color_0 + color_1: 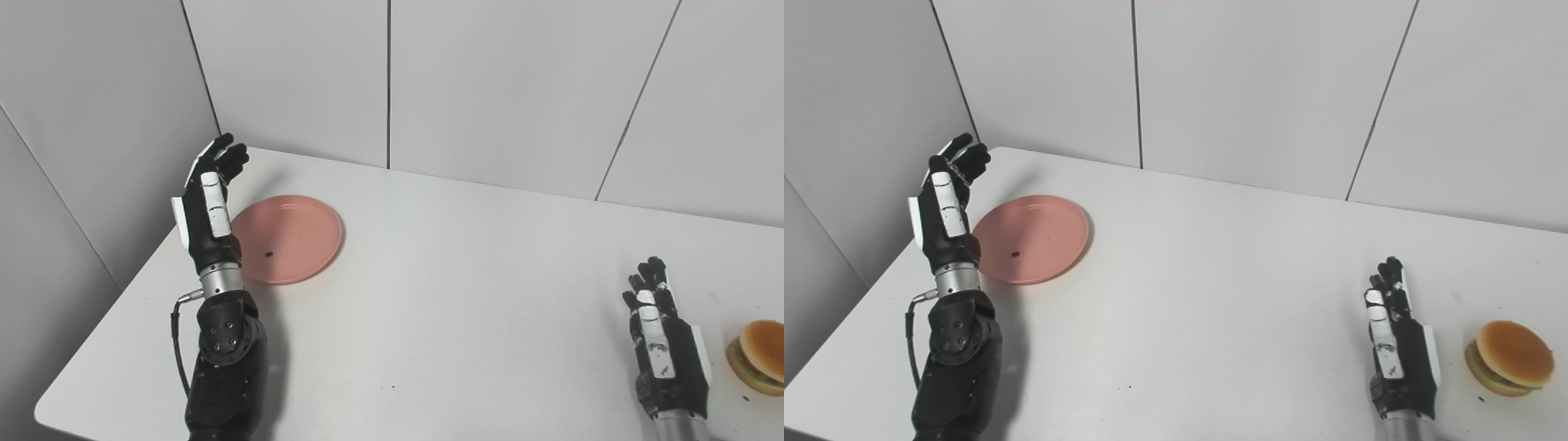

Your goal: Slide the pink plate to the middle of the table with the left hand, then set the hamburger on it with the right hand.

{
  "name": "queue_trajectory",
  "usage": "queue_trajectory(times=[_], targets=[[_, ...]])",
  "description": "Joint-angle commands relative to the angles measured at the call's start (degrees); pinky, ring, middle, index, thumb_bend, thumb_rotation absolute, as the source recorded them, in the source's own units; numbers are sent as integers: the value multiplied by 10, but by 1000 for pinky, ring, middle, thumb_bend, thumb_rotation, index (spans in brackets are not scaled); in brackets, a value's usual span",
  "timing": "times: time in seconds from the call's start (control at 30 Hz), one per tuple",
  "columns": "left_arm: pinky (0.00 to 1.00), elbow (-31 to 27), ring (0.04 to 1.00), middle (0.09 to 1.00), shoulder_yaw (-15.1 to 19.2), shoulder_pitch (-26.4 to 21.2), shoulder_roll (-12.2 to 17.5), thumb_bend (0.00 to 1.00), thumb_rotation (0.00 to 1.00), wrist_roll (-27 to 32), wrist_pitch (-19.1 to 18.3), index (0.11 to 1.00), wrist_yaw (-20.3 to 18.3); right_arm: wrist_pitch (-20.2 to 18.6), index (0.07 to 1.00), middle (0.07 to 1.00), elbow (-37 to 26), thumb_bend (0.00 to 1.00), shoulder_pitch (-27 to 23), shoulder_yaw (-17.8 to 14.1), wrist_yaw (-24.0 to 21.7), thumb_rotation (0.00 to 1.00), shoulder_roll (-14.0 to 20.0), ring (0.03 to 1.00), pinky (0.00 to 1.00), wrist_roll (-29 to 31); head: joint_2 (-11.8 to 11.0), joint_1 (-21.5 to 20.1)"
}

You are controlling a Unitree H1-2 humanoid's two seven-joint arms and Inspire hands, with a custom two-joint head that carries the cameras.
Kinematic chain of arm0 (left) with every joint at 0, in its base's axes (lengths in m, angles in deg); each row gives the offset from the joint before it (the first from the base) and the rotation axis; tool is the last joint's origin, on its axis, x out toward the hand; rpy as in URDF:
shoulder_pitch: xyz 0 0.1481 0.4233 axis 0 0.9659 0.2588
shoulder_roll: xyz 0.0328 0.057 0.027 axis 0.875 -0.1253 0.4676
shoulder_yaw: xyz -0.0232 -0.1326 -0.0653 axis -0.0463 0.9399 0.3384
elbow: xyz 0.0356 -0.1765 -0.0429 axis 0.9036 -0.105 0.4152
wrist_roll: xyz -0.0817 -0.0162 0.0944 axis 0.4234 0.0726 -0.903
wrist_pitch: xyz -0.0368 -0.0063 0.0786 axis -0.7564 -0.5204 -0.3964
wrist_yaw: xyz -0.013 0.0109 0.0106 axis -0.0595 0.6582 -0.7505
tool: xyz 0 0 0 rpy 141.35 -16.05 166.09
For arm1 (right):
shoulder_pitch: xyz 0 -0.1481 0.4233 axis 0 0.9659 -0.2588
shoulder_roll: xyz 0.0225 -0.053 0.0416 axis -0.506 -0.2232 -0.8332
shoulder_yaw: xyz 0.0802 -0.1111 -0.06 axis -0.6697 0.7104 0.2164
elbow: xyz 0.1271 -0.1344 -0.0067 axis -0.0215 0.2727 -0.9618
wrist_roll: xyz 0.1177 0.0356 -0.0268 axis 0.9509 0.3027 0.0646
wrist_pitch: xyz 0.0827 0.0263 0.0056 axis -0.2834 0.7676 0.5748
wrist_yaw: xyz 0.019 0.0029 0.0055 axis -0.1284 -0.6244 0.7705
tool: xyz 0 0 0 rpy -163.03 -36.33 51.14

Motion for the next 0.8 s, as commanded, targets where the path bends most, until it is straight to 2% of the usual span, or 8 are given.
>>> queue_trajectory(times=[0.0,0.2,0.37,0.53,0.77], targets=[[738,-4,699,690,5,-20,19,751,1000,-16,18,692,13,34,1000,1000,4,608,1,-3,-5,780,2,1000,1000,-1,2,1],[730,25,704,711,17,-24,30,755,1000,-9,15,707,32,30,999,1000,2,608,1,-4,-1,774,1,1000,1000,-2,2,-2],[749,48,735,744,9,-22,42,752,1000,-14,0,742,34,36,1000,1000,4,593,1,-3,-3,781,1,999,1000,-2,2,-1],[902,72,841,832,-4,-19,58,765,1000,-2,-27,827,13,33,998,1000,3,606,1,-4,-1,777,-1,999,1000,-1,3,-1],[956,94,871,846,-15,-19,63,755,1000,8,-62,849,-2,34,998,998,1,609,1,-4,2,793,-1,994,1000,-5,4,-1]])
